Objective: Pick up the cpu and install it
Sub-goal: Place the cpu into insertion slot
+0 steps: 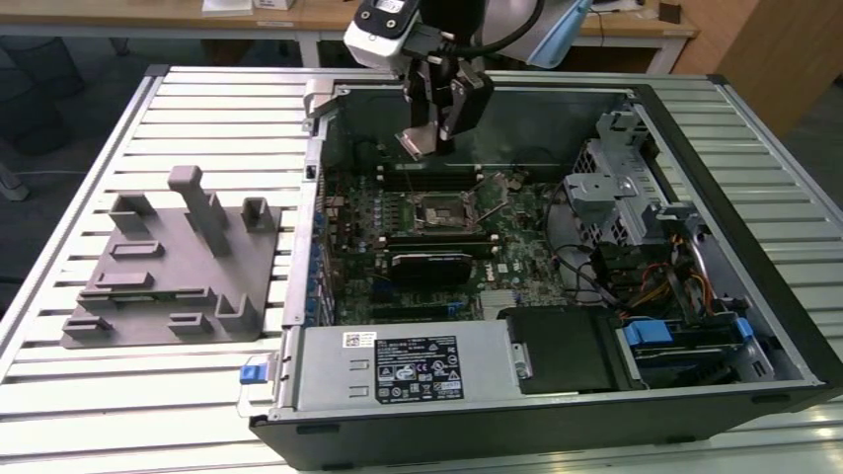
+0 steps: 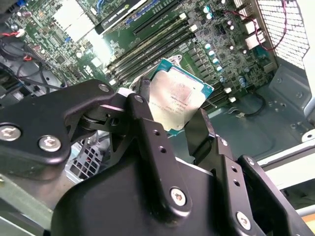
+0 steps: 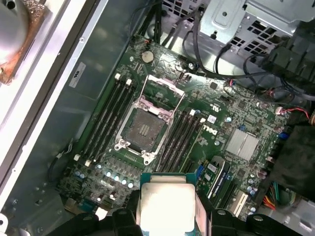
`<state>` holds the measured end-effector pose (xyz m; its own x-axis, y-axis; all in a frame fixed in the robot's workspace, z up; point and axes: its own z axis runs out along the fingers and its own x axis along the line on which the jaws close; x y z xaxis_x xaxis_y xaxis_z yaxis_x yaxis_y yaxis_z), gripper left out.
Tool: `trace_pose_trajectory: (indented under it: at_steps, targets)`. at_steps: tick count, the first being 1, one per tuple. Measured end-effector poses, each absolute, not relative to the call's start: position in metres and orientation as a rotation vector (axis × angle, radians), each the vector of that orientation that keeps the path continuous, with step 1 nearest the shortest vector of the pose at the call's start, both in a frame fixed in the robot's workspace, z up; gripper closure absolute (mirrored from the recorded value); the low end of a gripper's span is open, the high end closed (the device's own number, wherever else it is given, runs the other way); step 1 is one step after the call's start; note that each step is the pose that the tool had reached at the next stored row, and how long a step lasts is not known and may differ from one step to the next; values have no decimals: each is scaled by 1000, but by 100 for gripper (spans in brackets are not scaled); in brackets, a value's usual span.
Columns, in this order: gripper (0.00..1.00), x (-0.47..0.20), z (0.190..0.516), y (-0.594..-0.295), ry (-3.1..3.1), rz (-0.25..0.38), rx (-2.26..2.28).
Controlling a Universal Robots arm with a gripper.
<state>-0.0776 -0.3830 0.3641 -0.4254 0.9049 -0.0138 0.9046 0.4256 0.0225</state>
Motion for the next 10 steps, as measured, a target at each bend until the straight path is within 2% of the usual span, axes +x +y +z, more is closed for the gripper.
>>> trace_pose_trajectory:
  at_steps: [10]
  targets:
    - [47,-78,364,-383,2561,16,1777]
